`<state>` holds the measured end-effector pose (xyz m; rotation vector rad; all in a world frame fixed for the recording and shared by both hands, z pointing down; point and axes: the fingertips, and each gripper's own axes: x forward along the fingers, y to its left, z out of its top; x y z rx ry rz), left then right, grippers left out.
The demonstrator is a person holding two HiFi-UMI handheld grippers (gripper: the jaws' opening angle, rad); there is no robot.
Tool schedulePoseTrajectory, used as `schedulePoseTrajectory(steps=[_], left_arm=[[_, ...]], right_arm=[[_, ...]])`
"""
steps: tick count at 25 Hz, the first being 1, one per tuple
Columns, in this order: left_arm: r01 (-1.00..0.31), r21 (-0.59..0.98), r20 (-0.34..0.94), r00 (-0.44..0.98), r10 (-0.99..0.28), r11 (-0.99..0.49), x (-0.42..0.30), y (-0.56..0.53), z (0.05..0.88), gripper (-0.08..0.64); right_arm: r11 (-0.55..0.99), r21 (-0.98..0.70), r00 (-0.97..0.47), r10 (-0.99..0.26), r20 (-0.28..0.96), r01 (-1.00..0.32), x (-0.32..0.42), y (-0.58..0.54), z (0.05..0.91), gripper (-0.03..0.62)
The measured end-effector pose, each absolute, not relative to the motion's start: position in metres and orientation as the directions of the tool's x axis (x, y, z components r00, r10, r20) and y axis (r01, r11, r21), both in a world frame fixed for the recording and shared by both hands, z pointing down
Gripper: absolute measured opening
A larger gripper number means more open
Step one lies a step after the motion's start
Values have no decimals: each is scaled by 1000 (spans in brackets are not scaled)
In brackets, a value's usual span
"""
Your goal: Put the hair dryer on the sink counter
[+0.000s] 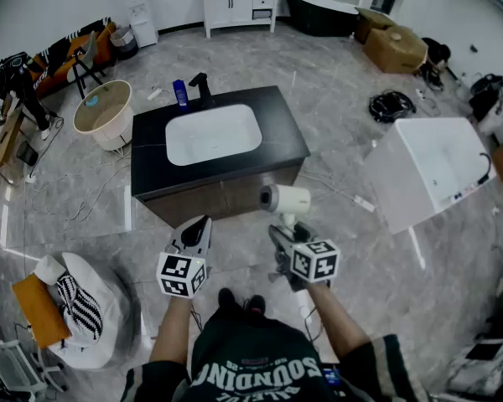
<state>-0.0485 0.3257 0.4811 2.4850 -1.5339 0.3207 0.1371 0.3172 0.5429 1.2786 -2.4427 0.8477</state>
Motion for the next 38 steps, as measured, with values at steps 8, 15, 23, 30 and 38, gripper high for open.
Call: schedulePoseTrajectory(steps=[8,15,23,30,38], left_arm=[[-900,56,296,428,-854,-432,-47,342,483,0],[-904,71,299,423,-855,-422,-43,347,491,0],[-900,82,297,433,-851,-429,-34,343,490,0],[-899,84,296,435,-850,-430,-26,342,493,0],[-899,90,313,434,-845,-429,-16,344,501,0]], right_arm=[[453,-382,-591,-654,472,-806,137,329,548,218],[465,-337,-574,-662,482,-819,142,328,546,218],[483,-307,-571,-658,490,-820,145,325,546,216],[485,-306,-572,-661,486,-819,150,325,547,217],[491,-305,-576,-650,496,-816,160,329,552,217]])
